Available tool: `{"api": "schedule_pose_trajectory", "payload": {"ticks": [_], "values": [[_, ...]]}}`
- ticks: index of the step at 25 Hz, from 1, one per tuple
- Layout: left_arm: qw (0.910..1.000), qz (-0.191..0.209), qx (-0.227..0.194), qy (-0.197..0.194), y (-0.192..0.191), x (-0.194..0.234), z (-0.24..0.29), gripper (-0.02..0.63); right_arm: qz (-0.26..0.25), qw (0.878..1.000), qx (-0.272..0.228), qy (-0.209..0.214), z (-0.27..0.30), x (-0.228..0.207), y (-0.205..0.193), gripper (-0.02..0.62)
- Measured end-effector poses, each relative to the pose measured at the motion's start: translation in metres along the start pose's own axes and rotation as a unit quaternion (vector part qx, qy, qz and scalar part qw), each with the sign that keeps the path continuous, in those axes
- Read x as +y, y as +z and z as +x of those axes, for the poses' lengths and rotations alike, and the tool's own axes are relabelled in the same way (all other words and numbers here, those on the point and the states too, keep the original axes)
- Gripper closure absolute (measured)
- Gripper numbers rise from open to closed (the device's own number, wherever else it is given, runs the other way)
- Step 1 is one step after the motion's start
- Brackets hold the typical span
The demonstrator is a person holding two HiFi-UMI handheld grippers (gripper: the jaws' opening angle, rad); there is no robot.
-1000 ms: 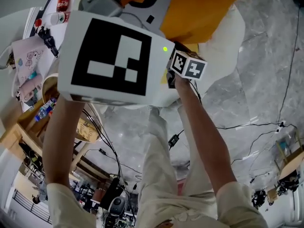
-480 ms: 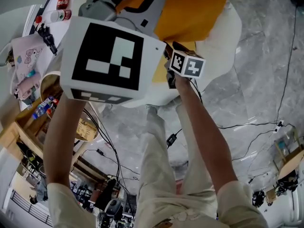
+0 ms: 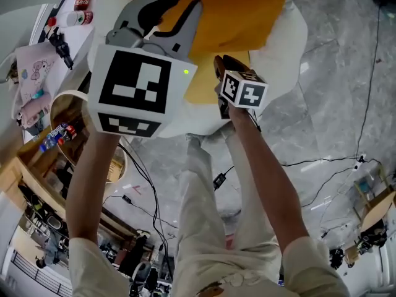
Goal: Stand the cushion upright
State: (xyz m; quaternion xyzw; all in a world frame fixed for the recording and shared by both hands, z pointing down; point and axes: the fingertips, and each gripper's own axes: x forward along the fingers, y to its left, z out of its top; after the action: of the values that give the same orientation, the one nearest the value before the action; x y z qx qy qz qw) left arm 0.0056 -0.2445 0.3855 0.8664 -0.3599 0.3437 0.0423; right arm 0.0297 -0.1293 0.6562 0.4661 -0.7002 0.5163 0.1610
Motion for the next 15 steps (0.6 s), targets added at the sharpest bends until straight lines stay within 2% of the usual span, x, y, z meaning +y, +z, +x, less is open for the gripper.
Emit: {"api": "schedule_pose_trajectory", "payload": {"ticks": [5, 7, 9, 15], "values": [[0.9998, -0.016, 0.008, -0.001, -0.007, -0.015, -0.015, 0.532, -0.03, 0.999, -0.015, 0.001, -0.026, 0.007, 0.013, 0.531], [0.9996, -0.026, 0.004, 0.011, -0.008, -0.016, -0.023, 0.565, -0.044, 0.999, -0.022, 0.004, -0.037, 0.013, 0.019, 0.537], [0.9988, -0.042, 0.005, 0.024, -0.012, -0.015, -0.033, 0.601, -0.05, 0.998, -0.027, 0.008, -0.048, 0.02, 0.025, 0.541], [0.9951, -0.094, 0.014, 0.026, -0.021, -0.025, -0.06, 0.601, -0.086, 0.995, -0.05, 0.014, -0.098, 0.049, 0.05, 0.541]]}}
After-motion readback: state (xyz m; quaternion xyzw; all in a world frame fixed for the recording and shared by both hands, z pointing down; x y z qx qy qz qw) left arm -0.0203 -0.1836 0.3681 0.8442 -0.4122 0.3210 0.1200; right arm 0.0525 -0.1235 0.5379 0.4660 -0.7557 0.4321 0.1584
